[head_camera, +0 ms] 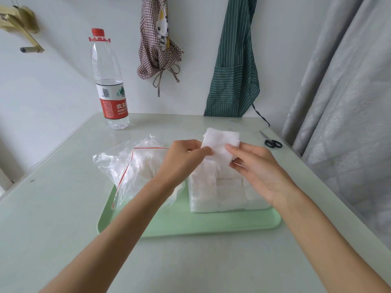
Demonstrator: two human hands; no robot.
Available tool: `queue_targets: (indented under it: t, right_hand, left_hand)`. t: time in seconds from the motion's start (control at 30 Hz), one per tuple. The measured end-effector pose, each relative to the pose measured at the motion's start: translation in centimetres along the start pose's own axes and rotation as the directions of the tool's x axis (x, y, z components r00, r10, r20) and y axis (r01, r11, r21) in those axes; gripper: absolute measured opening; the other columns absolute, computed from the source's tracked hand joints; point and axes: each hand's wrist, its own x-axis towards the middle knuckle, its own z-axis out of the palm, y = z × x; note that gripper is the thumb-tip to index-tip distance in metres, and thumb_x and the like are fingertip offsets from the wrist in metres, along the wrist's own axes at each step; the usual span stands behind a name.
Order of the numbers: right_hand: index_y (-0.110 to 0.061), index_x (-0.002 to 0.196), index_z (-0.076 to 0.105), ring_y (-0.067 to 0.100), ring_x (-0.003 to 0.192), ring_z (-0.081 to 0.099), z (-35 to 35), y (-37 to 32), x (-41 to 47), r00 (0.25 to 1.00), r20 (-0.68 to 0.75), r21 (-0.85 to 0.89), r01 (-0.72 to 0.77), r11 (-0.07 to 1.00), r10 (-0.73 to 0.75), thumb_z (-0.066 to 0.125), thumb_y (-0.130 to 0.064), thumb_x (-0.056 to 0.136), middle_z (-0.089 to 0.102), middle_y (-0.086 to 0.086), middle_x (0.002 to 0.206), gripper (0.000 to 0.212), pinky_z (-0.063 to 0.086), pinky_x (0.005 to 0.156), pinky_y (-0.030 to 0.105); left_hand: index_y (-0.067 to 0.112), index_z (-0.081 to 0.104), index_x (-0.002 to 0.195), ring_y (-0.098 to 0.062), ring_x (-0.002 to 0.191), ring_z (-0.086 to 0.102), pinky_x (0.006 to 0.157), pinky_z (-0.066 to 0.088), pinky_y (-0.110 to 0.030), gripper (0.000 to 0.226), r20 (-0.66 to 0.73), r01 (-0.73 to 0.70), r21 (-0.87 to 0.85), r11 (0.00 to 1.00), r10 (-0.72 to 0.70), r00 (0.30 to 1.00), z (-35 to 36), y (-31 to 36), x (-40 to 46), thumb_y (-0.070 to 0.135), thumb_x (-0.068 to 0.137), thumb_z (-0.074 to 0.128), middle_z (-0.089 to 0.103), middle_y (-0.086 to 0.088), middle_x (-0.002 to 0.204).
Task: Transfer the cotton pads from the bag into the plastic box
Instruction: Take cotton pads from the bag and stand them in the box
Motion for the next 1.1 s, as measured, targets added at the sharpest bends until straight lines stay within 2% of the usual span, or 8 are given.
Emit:
queue_targets:
  t: [0.07,0.17,0.3,0.43,0.53,0.7,0.9,1.1]
  right_hand:
    - [-0.011,0.091,0.072,0.007,0.075,0.061,-0.2,0.5,0.3,1.000,0.028,-0.111,-0.007,0.994,0.010,0.060,-0.011,0.090,0.070,-0.001,0.082,0.012,0.052,0.076,0.018]
    - [-0.010,0.094,0.073,0.011,0.079,0.063,-0.3,1.3,0.7,0.999,0.027,-0.322,-0.011,0.947,0.020,0.064,-0.012,0.089,0.073,0.007,0.088,0.011,0.054,0.081,0.020]
    - [-0.008,0.106,0.067,0.005,0.064,0.061,0.0,1.3,1.5,0.988,0.067,-0.467,-0.089,0.880,0.136,0.068,-0.011,0.085,0.068,0.001,0.076,0.021,0.055,0.076,0.017]
    - [-0.008,0.107,0.060,0.010,0.069,0.062,0.3,0.9,2.6,0.938,0.106,-0.600,-0.205,0.773,0.331,0.069,-0.012,0.084,0.065,0.004,0.081,0.026,0.054,0.087,0.027]
    - [-0.017,0.093,0.056,0.005,0.066,0.058,0.5,0.2,2.9,0.909,0.116,-0.698,-0.212,0.684,0.400,0.070,-0.016,0.084,0.061,-0.002,0.076,0.017,0.048,0.069,0.015]
    - [-0.020,0.089,0.057,0.004,0.060,0.058,0.7,-0.6,3.2,0.897,0.137,-0.845,-0.115,0.521,0.421,0.076,-0.025,0.079,0.062,-0.006,0.070,0.022,0.046,0.054,0.013]
    - [-0.031,0.081,0.070,0.003,0.056,0.054,-0.1,-1.5,3.3,0.912,0.382,-0.864,0.294,0.408,0.151,0.082,-0.028,0.069,0.062,-0.010,0.063,0.017,0.040,0.058,0.018]
    - [-0.033,0.093,0.075,0.006,0.052,0.044,0.6,-0.1,3.6,0.877,0.407,-0.869,0.284,0.406,0.257,0.081,-0.031,0.071,0.058,-0.002,0.071,0.023,0.033,0.043,0.010]
  left_hand:
    - [0.024,0.062,0.059,-0.008,0.058,0.045,0.055,0.030,-0.025,0.024,-0.023,-0.032,0.208,0.978,0.037,0.999,-0.5,-0.5,0.1,0.035,0.080,0.065,0.049,0.015,0.051]
    - [0.030,0.070,0.084,-0.016,0.090,0.053,0.069,0.038,-0.029,0.018,-0.039,-0.071,0.443,0.894,0.098,0.994,-1.4,-1.5,0.1,0.046,0.082,0.062,0.060,0.015,0.079]
    - [0.036,0.061,0.108,-0.010,0.093,0.045,0.071,0.034,-0.027,0.028,-0.066,-0.153,0.591,0.792,0.236,0.969,-2.5,-2.3,0.1,0.043,0.082,0.065,0.055,0.014,0.091]
    - [0.041,0.064,0.099,-0.010,0.091,0.042,0.072,0.037,-0.026,0.020,0.035,-0.272,0.654,0.706,0.331,0.943,-3.1,-2.3,-0.1,0.036,0.081,0.069,0.053,0.015,0.092]
    - [0.040,0.070,0.096,-0.014,0.098,0.044,0.077,0.038,-0.026,0.013,0.156,-0.331,0.730,0.598,0.326,0.932,-2.6,-1.8,0.0,0.040,0.083,0.065,0.057,0.010,0.098]
    - [0.037,0.071,0.101,-0.016,0.103,0.043,0.078,0.029,-0.024,0.020,0.265,-0.339,0.840,0.423,0.224,0.938,-1.4,-1.4,1.3,0.038,0.083,0.064,0.054,0.009,0.097]
    - [0.030,0.070,0.105,-0.017,0.105,0.045,0.077,0.029,-0.025,0.032,0.327,-0.351,0.882,0.314,0.127,0.936,-0.9,-0.3,2.5,0.045,0.076,0.070,0.056,0.009,0.089]
    - [0.024,0.067,0.109,-0.018,0.111,0.044,0.082,0.030,-0.025,0.042,0.366,-0.366,0.895,0.256,0.048,0.929,-0.4,0.1,3.0,0.047,0.074,0.071,0.063,0.005,0.101]
